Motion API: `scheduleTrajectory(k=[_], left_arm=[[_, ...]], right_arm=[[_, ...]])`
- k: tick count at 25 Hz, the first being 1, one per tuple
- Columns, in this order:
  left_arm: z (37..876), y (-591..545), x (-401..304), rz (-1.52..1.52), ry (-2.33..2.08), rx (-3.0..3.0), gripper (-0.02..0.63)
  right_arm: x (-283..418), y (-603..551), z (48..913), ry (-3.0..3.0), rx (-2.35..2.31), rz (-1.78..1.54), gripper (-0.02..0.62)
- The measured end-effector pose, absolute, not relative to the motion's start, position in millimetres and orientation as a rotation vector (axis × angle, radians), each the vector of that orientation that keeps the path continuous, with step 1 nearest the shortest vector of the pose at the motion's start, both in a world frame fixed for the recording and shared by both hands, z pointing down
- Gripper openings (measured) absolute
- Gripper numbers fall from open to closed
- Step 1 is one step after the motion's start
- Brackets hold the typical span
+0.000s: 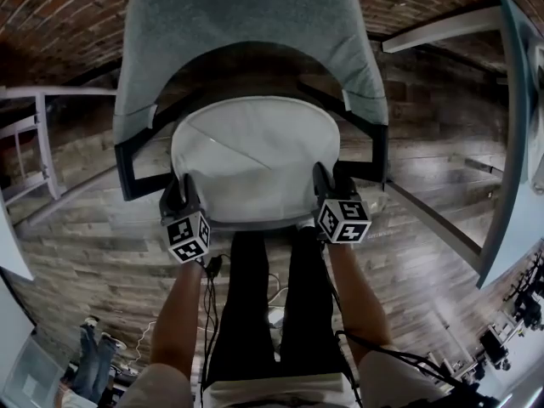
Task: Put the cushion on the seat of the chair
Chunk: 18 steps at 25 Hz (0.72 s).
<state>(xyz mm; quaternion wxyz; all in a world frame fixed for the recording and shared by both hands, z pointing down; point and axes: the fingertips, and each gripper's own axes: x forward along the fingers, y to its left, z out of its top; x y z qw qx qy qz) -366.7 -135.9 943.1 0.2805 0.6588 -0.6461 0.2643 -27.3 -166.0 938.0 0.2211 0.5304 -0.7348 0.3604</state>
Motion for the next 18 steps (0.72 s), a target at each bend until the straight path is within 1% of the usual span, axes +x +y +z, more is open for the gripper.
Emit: scheduleTrajectory(k=[5,8,9,11,13,18], left_arm=[[944,-136,-365,0.743,-1.715,1.749,0.064],[943,-136,-366,0.764,-1.718,1.744,0.066],[943,-136,-367,0.768,-1.725,1.742,0.07],[941,-137,-371,0.773,-1.741,1.733,0.106],[939,-136,-374,0.773,-1.746,1.728,0.128],[927,-137,-377,0.777,-1.738,1.745,0.13]], right_arm=[[-25,-166,938,-2.015,1.47,1.005,0.082],[-22,-166,935,-2.006,1.496,1.001,0.11],[-21,-166,934,-2.004,1.507,1.002,0.118],[-20,-166,930,-2.003,1.532,1.003,0.136],[-18,-166,926,-2.003,1.556,0.999,0.157],[-15,-164,912,-1.989,1.574,0.963,0.198]])
